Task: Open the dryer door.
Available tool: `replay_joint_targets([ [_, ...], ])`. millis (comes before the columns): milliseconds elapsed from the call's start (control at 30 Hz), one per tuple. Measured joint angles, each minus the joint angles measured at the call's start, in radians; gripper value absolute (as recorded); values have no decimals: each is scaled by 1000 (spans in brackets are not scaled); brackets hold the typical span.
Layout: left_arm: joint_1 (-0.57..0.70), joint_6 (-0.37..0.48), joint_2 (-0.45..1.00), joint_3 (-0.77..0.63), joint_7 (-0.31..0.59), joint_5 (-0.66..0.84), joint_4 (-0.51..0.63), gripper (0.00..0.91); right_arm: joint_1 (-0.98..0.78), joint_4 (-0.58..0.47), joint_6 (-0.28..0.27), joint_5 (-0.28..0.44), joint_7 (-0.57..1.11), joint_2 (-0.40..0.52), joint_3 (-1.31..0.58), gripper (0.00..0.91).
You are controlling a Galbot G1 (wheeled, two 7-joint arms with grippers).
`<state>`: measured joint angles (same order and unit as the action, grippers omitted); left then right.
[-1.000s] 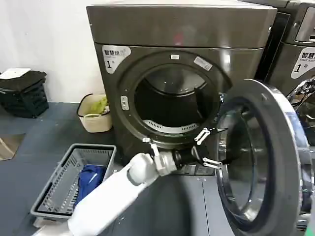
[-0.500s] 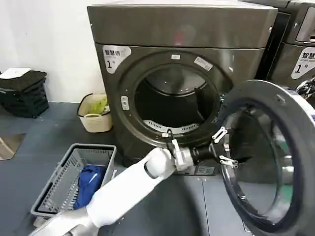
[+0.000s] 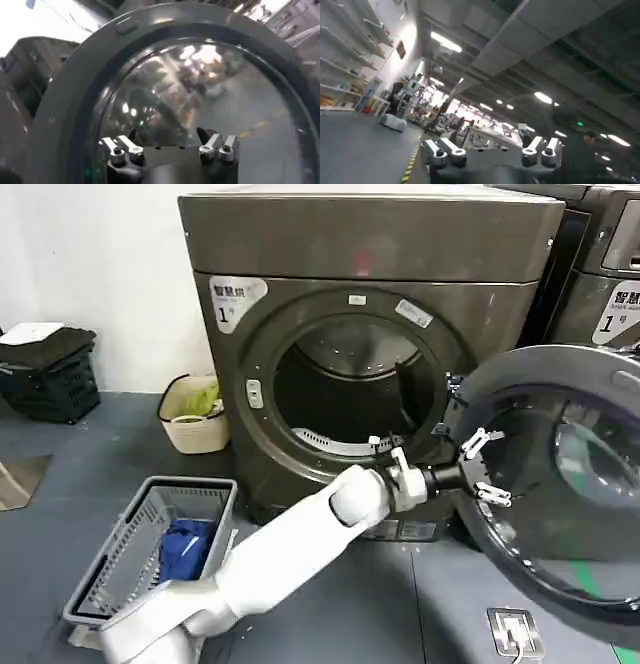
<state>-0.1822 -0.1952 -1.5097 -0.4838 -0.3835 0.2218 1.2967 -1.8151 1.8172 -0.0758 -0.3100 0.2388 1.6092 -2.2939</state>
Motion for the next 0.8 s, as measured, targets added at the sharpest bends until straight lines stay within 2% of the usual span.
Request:
replay_joint_targets([
  [200,4,56,-47,-1,34,21,-23,907,5,18,6,21,-4,0,5,907],
  [567,-15,81,-81,-2,29,24,-22,907,18,32,13,38,-5,0,28,907],
  [700,-28,111,-74,3,7,39,-7,907,19,34,2,29,20,0,44,907],
  [800,-37,178,-46,3,-36,94,32,907,21,26,-3,18,31,0,55,907],
])
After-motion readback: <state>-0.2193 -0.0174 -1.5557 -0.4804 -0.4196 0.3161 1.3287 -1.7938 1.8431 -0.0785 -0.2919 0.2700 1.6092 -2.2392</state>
